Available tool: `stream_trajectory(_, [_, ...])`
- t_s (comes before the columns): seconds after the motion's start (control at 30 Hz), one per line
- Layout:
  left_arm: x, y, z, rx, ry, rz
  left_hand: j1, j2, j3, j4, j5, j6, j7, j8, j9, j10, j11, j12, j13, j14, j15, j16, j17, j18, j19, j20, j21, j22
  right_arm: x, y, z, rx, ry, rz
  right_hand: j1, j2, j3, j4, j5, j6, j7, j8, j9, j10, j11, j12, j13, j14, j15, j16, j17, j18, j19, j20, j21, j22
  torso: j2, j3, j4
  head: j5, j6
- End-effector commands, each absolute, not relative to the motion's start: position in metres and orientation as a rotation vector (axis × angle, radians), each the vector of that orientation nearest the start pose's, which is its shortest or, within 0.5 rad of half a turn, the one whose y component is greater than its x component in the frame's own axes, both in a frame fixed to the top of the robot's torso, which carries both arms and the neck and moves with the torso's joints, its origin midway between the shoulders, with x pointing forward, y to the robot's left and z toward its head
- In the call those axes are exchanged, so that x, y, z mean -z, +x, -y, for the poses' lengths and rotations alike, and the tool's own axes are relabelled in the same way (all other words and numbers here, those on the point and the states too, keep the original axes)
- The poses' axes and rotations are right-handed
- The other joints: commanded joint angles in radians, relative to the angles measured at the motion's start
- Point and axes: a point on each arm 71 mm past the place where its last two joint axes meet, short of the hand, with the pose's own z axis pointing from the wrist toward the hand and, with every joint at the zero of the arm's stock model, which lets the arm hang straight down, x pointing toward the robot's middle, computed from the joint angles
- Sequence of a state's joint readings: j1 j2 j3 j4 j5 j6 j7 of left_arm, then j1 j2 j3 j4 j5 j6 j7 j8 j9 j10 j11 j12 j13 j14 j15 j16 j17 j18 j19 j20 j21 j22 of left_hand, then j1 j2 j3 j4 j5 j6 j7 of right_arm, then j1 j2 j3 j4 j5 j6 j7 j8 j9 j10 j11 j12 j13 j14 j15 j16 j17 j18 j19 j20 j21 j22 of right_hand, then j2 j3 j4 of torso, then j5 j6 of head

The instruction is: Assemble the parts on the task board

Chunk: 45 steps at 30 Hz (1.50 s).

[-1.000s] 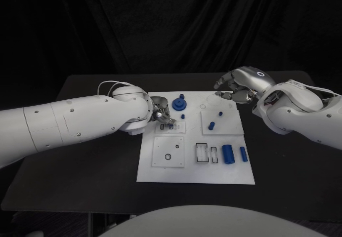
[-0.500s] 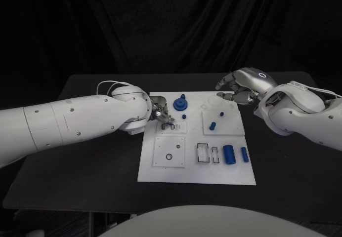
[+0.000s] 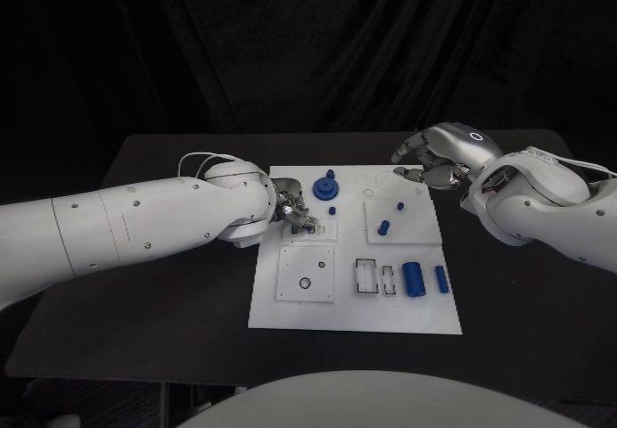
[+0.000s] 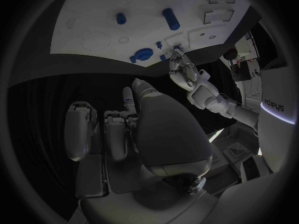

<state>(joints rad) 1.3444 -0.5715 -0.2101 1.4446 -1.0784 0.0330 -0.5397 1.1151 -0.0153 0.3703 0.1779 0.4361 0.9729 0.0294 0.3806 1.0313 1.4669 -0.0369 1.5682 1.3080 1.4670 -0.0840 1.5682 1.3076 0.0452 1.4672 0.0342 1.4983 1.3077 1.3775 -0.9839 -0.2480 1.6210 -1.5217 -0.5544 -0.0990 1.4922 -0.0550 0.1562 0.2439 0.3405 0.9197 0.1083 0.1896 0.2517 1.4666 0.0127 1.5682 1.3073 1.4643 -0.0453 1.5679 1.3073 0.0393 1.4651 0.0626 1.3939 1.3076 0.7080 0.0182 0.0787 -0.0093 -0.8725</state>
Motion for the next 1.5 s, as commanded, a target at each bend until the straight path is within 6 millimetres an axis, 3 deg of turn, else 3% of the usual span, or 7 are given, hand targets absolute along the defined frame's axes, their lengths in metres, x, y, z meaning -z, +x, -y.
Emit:
stream_trajectory(0.03, [0.2167, 0.4849, -0.107, 0.45, 0.022, -2.256, -0.007, -0.001, 0.007, 0.0, -0.006, 0.007, -0.002, -0.007, -0.002, 0.104, -0.004, 0.003, 0.263, 0.104, -0.004, 0.003, 0.263, -0.01, 0.01, -0.009, -0.007, 0.149, 0.1547, 0.4671, 0.2457, -0.531, -0.207, -1.46, 0.009, -0.001, 0.008, 0.0, 0.003, 0.008, 0.001, -0.007, -0.001, 0.104, 0.007, 0.003, 0.263, 0.107, 0.005, 0.003, 0.264, 0.006, 0.006, 0.008, -0.004, 0.203, 0.001, 0.0003, 0.0, -0.001, 0.0])
stream_trajectory(1.5, [0.2211, 0.4813, -0.113, 0.45, 0.004, -2.259, -0.016, 0.001, 0.015, 0.001, -0.016, 0.012, -0.001, -0.016, 0.0, 0.104, -0.003, 0.003, 0.263, 0.104, -0.004, 0.003, 0.263, -0.006, 0.001, -0.008, -0.016, 0.138, 0.1552, 0.4677, 0.247, -0.524, -0.204, -1.465, 0.011, -0.001, 0.01, -0.002, 0.007, 0.008, 0.001, -0.007, -0.002, 0.104, 0.007, 0.003, 0.263, 0.107, 0.005, 0.003, 0.264, 0.006, 0.006, 0.008, -0.005, 0.203, 0.001, -0.0003, 0.0012, -0.001, 0.0])
